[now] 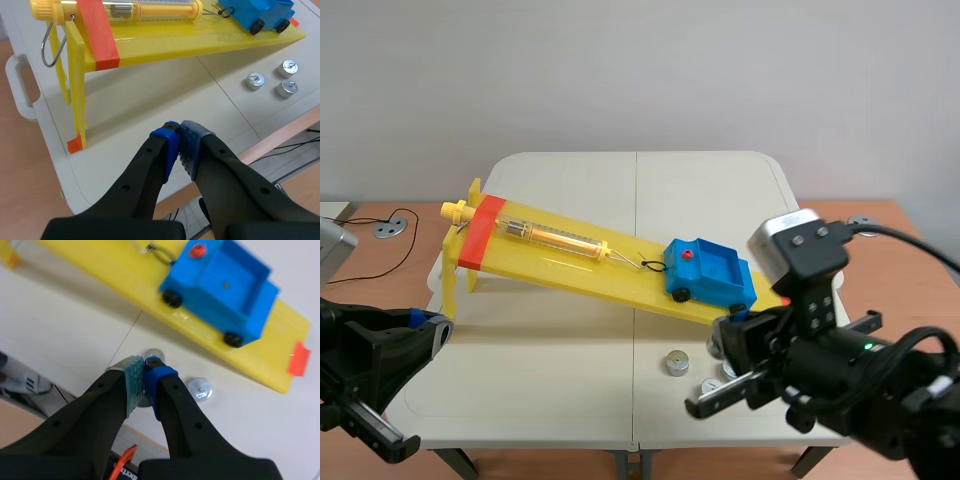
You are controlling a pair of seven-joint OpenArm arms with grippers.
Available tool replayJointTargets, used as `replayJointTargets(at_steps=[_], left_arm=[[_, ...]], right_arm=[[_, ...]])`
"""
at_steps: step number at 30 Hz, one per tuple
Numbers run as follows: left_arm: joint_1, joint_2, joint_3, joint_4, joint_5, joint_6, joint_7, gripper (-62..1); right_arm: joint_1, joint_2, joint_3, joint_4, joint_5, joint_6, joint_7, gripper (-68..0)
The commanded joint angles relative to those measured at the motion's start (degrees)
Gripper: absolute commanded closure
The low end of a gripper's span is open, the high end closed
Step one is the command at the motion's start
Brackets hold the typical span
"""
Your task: Place the four metal weights on the blue cart on the ramp.
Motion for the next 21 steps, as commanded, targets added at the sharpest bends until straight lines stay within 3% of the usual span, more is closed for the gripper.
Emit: replayJointTargets(at_steps=[1,7,15,21], left_arm=[[-0.2,0.0,-0.8,3.7,-4.2,-1.4,-6.1,-4.0],[-0.2,0.0,-0.8,3.7,-4.2,-1.4,-6.1,-4.0],[-0.2,0.0,-0.8,3.7,-4.2,-1.4,-6.1,-4.0],[-0.2,0.0,-0.8,3.7,-4.2,-1.4,-6.1,-4.0]], right_arm=[[3.1,0.5,3.9,7.1,6.9,-0.4,5.7,-0.6],[6.0,-3.2,12.2,7.1,9.8,-0.4,4.8,-0.6],[15.5,-6.4,12.7,-1.4,9.8,-0.4,4.6,-0.6],[21.8,-9.3,12.7,-7.8,11.7,3.9,4.8,-0.6]])
